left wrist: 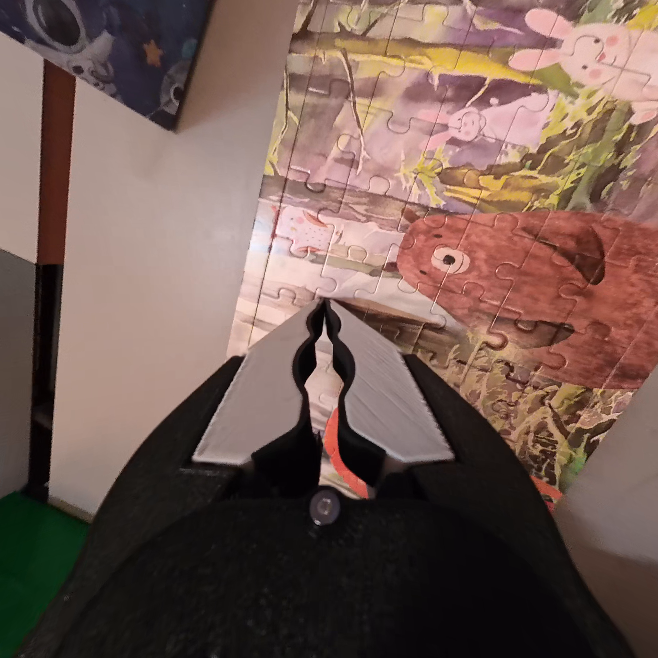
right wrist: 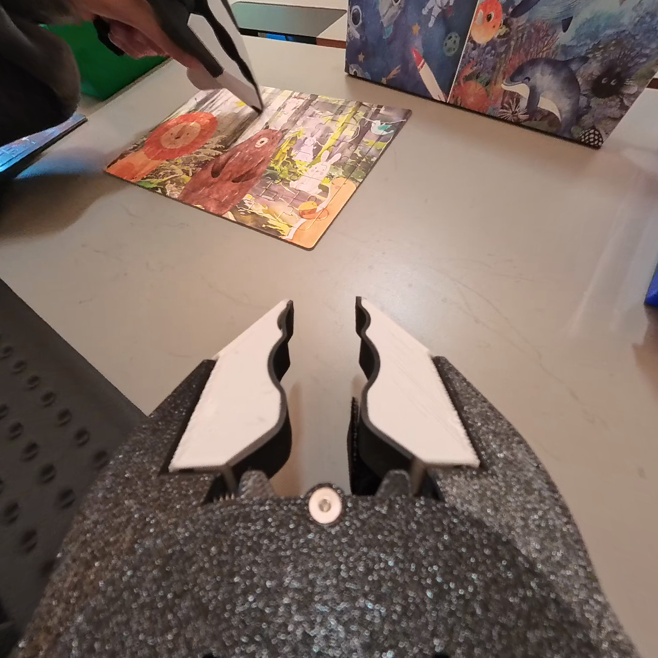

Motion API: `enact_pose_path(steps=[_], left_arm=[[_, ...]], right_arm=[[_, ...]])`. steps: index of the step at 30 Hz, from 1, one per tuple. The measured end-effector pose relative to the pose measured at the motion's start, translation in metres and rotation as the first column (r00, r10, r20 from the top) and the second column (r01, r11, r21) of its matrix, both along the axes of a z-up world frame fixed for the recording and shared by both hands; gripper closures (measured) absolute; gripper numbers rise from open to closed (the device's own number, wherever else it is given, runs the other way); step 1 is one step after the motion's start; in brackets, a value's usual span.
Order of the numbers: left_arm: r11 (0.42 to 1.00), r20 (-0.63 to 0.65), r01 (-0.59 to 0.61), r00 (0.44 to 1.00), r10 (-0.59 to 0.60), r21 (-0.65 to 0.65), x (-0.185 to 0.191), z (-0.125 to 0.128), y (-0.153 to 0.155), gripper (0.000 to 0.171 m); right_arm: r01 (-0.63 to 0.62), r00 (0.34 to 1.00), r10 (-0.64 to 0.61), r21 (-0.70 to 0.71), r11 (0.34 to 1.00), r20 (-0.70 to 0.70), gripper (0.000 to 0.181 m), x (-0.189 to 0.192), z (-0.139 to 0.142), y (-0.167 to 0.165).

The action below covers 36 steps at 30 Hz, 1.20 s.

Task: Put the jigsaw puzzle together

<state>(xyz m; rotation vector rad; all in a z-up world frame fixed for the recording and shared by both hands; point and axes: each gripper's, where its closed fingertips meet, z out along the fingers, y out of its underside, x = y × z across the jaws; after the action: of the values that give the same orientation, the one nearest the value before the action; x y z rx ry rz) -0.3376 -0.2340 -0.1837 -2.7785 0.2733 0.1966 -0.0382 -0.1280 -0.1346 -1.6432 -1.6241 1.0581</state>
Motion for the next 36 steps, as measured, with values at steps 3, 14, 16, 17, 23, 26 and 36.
enact_pose_path(steps=[3,14,16,17,23,26,36], left_arm=[[0.994,-0.057,-0.071,0.995,0.076,0.079,-0.008,0.025,-0.004,0.171],[0.602,0.314,-0.605,0.792,0.523,0.521,0.098,0.113,-0.138,0.128],[0.525,0.367,-0.617,0.780,0.507,0.586,0.125,0.107,-0.147,0.116],[0.473,0.378,-0.610,0.780,0.499,0.636,0.132,0.109,-0.150,0.114],[0.371,0.198,-0.411,0.847,0.493,0.833,0.141,0.121,-0.164,0.112],[0.317,0.146,-0.361,0.829,0.539,0.877,0.125,0.112,-0.170,0.116],[0.377,0.115,-0.363,0.832,0.543,0.852,0.121,0.097,-0.163,0.114]], right_arm=[[-0.002,1.000,0.002,0.004,1.000,0.010,0.147,0.000,-0.001,0.000],[-0.084,0.992,0.092,0.096,0.992,-0.084,0.133,-0.053,0.046,-0.028],[-0.081,0.993,0.086,0.060,0.995,-0.080,0.126,-0.059,0.042,-0.041],[-0.086,0.990,0.091,0.052,0.995,-0.104,0.127,-0.061,0.042,-0.049],[-0.099,0.993,0.106,0.135,0.986,-0.043,0.119,-0.064,0.006,-0.063],[-0.101,0.994,0.107,0.142,0.985,-0.038,0.107,-0.066,0.001,-0.064],[0.469,0.869,-0.352,0.346,0.813,-0.349,0.070,-0.050,0.046,0.053]])
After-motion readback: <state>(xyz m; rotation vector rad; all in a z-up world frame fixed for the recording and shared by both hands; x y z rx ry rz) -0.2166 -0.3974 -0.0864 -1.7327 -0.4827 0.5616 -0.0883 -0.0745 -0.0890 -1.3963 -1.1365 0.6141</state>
